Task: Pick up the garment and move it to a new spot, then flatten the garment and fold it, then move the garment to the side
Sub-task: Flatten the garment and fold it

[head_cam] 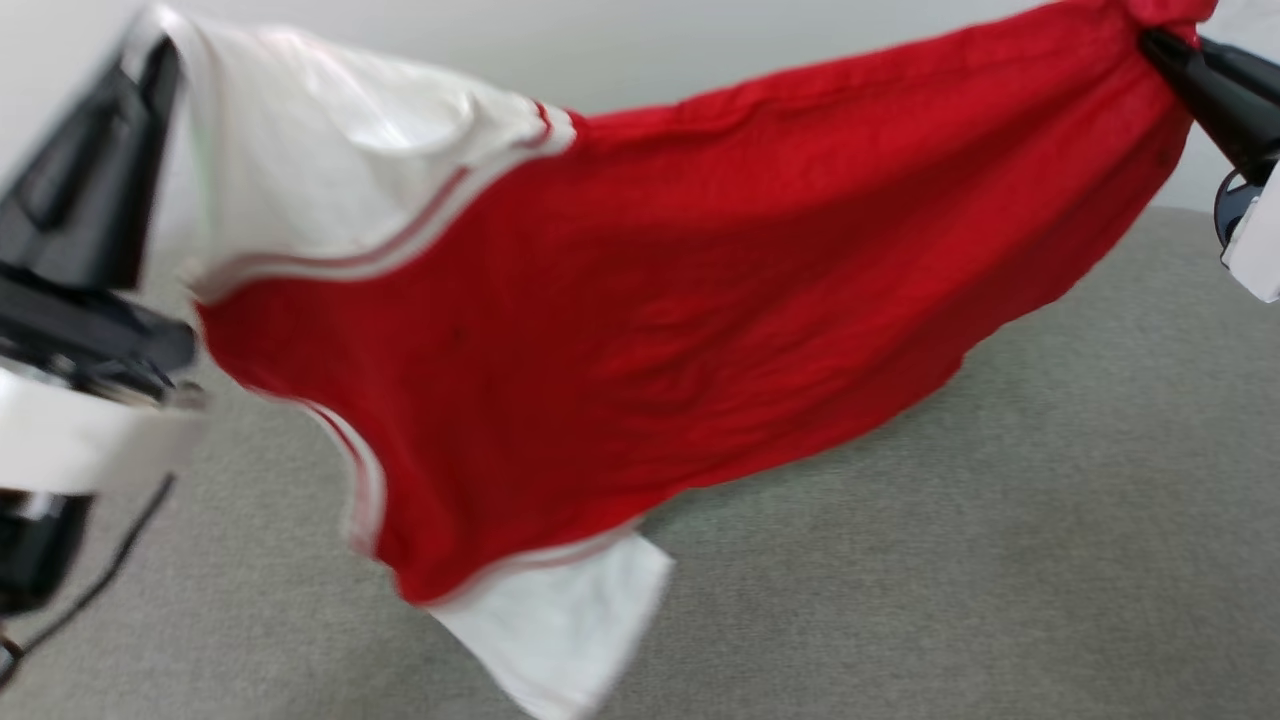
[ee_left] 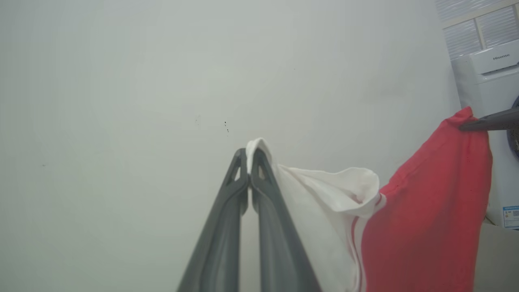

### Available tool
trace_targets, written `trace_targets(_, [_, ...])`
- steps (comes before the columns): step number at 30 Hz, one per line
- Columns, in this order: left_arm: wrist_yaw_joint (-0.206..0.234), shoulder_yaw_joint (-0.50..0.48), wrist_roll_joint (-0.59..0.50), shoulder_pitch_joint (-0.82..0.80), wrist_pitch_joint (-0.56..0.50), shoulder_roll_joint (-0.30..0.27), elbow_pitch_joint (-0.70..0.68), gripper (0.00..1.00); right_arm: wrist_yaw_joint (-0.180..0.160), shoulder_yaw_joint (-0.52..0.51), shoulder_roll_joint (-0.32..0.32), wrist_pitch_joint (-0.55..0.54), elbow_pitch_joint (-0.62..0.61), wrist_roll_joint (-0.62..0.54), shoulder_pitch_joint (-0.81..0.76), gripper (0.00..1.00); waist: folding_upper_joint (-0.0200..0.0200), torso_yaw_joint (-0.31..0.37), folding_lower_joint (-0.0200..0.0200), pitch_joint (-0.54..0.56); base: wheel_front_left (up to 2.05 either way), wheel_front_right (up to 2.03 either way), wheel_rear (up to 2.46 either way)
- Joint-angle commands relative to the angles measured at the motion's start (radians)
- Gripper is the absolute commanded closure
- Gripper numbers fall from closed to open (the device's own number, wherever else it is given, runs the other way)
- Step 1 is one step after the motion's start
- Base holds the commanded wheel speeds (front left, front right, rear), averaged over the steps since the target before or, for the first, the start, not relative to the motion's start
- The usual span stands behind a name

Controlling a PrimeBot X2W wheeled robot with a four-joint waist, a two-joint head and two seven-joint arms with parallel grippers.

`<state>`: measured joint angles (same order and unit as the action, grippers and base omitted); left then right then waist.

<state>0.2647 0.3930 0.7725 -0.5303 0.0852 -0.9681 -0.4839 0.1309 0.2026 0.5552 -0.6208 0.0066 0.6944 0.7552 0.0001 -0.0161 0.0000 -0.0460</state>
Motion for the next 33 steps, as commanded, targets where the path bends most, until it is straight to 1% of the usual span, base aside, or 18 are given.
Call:
trace_targets(1, [0.003,-0.013,0.008,-0.019,-0.001,-0.004,-0.003,1.00,0.000,-0.005,-0.010,0.003,-0.013,-0.008,0.005,1.00,-0.0001,0.031,0.0000,0.024,0.00,0.00,0.00])
trace_targets(4, [0.005,-0.053,0.010,-0.075,-0.007,-0.021,-0.006,1.00,0.000,-0.027,-0.028,-0.003,-0.055,-0.014,0.007,1.00,-0.0001,0.053,0.0000,0.025,0.00,0.00,0.00])
trace_targets(8, [-0.006,-0.080,0.005,-0.146,-0.024,-0.038,-0.010,1.00,0.000,-0.058,-0.056,-0.019,-0.104,-0.022,0.013,1.00,-0.0001,0.074,0.0000,0.016,0.00,0.00,0.00])
trace_targets(11, [-0.013,-0.090,-0.003,-0.202,-0.045,-0.047,-0.004,1.00,0.000,-0.080,-0.078,-0.027,-0.139,-0.029,0.018,1.00,-0.0001,0.087,0.0000,-0.004,0.00,0.00,0.00])
trace_targets(15, [-0.035,-0.085,-0.010,-0.283,-0.079,-0.054,0.018,1.00,-0.001,-0.105,-0.092,-0.035,-0.176,-0.047,0.034,1.00,-0.0001,0.099,0.0000,-0.048,0.00,0.00,0.00])
trace_targets(20, [-0.079,-0.077,-0.008,-0.416,-0.118,-0.042,0.079,1.00,0.000,-0.133,-0.100,-0.032,-0.190,-0.076,0.095,1.00,-0.0001,0.103,0.0000,-0.144,0.00,0.00,0.00])
trace_targets(24, [-0.130,-0.063,-0.025,-0.556,-0.136,-0.022,0.163,1.00,-0.001,-0.151,-0.099,-0.017,-0.166,-0.104,0.182,1.00,-0.0001,0.097,0.0000,-0.245,0.00,0.00,0.00])
trace_targets(27, [-0.175,-0.052,-0.046,-0.683,-0.140,0.000,0.252,1.00,-0.001,-0.144,-0.088,0.009,-0.124,-0.133,0.270,1.00,-0.0001,0.092,0.0000,-0.324,0.00,0.00,0.00])
trace_targets(33, [-0.262,-0.021,-0.109,-0.973,-0.118,0.076,0.483,1.00,-0.001,-0.115,-0.086,0.096,0.026,-0.197,0.481,1.00,-0.0001,0.072,0.0000,-0.457,0.00,0.00,0.00])
